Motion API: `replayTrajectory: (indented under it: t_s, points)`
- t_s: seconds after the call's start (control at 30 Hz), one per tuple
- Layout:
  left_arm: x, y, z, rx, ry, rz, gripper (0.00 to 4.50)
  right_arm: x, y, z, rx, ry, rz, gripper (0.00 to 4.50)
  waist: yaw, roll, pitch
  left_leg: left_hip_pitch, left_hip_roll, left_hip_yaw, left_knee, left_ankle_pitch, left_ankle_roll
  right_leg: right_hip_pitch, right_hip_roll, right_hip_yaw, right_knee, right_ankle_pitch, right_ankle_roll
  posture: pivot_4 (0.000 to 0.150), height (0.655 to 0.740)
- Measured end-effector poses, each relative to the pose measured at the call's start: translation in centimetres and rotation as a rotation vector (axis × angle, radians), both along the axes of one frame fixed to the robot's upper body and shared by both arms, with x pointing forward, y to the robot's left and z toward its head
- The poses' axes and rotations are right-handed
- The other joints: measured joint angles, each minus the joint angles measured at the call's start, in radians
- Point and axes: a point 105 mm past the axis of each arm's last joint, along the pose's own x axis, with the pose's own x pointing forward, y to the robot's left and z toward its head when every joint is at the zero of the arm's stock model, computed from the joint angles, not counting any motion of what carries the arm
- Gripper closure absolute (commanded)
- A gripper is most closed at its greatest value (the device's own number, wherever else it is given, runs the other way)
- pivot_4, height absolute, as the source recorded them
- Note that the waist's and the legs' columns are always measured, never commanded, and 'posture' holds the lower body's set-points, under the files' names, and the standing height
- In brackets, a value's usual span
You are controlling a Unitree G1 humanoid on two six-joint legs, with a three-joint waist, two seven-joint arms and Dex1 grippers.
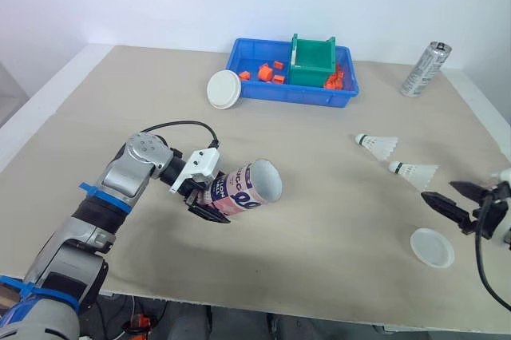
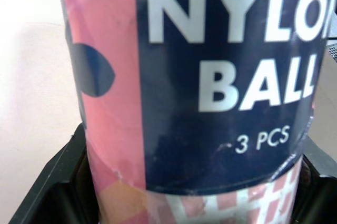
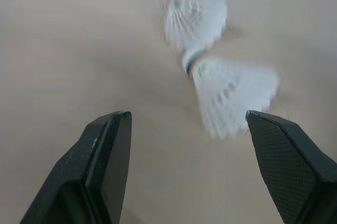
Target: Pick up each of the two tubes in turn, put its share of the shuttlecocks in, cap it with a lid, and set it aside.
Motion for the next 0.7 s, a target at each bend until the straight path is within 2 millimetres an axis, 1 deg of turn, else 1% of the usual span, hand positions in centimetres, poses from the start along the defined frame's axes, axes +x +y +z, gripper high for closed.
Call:
replayTrajectory:
  t_s: [0.1,0.23,0.3,0.5,0.53,0.57,0.6,0.63,0.67,0.7]
  points:
    - [0.0,0.0,0.0,0.000,0.001,0.001,0.65,0.9,-0.4,0.0,0.017,-0.014,-0.009,0.75,0.000,0.000,0.000,0.000,0.000,0.000,0.000,0.000,0.000,0.000,0.000,0.000,0.000,0.000,0.000,0.150,0.7275]
    - [0.0,0.0,0.1,-0.001,0.000,0.001,0.65,2.2,-0.3,-0.4,0.037,-0.009,0.004,0.75,0.000,0.000,0.000,0.000,0.000,0.000,-0.001,0.000,0.000,0.000,0.001,0.000,0.000,0.000,0.001,0.150,0.7275]
    - [0.0,-0.1,0.1,-0.001,-0.001,0.000,0.65,3.2,0.0,-0.7,0.044,0.000,0.019,0.75,0.000,0.000,0.000,0.000,0.000,0.000,-0.001,0.000,0.000,0.000,0.001,0.000,0.000,0.001,0.004,0.150,0.7275]
    - [0.1,0.1,0.4,-0.009,-0.012,0.009,0.65,4.4,0.2,-1.3,0.049,0.014,0.033,0.75,0.001,0.001,0.000,0.000,0.000,0.000,-0.002,0.000,0.000,0.000,0.001,0.000,0.000,0.001,0.005,0.150,0.7275]
    - [0.1,0.1,0.5,-0.009,-0.015,0.009,0.65,4.6,0.2,-1.4,0.053,0.017,0.033,1.26,0.000,0.000,0.000,0.000,0.000,0.000,-0.002,0.000,0.000,0.000,0.001,0.000,0.000,0.001,0.005,0.150,0.7275]
    - [0.1,0.1,0.6,-0.010,-0.017,0.008,0.65,4.9,0.2,-1.4,0.059,0.016,0.029,1.56,0.000,0.001,0.000,0.000,0.000,0.000,-0.002,0.000,0.000,0.000,0.000,0.000,0.000,0.001,0.005,0.150,0.7275]
    - [0.0,0.1,0.6,-0.010,-0.019,0.006,0.65,5.1,0.1,-1.4,0.066,0.011,0.024,1.99,0.000,0.001,0.000,0.000,0.000,0.000,-0.002,0.000,0.000,0.000,0.001,0.000,0.000,0.001,0.005,0.150,0.7275]
    - [0.0,0.0,0.7,-0.010,-0.022,0.003,0.65,5.1,0.1,-1.4,0.067,0.008,0.022,2.57,0.000,0.001,0.000,0.000,0.000,0.000,-0.002,0.000,0.000,0.000,0.001,0.000,0.000,0.001,0.005,0.150,0.7275]
    - [0.0,0.0,0.7,-0.009,-0.019,0.005,0.65,5.2,0.1,-1.4,0.064,0.006,0.023,3.04,0.001,0.001,0.000,0.000,0.000,-0.001,-0.002,0.000,0.000,0.000,0.001,0.000,0.000,0.001,0.005,0.150,0.7275]
    - [0.0,0.0,0.7,-0.009,-0.016,0.008,0.65,5.2,0.1,-1.4,0.063,0.005,0.024,3.32,0.001,0.001,0.000,0.000,0.000,-0.001,-0.002,0.000,0.000,0.000,0.001,0.000,0.000,0.001,0.005,0.150,0.7275]
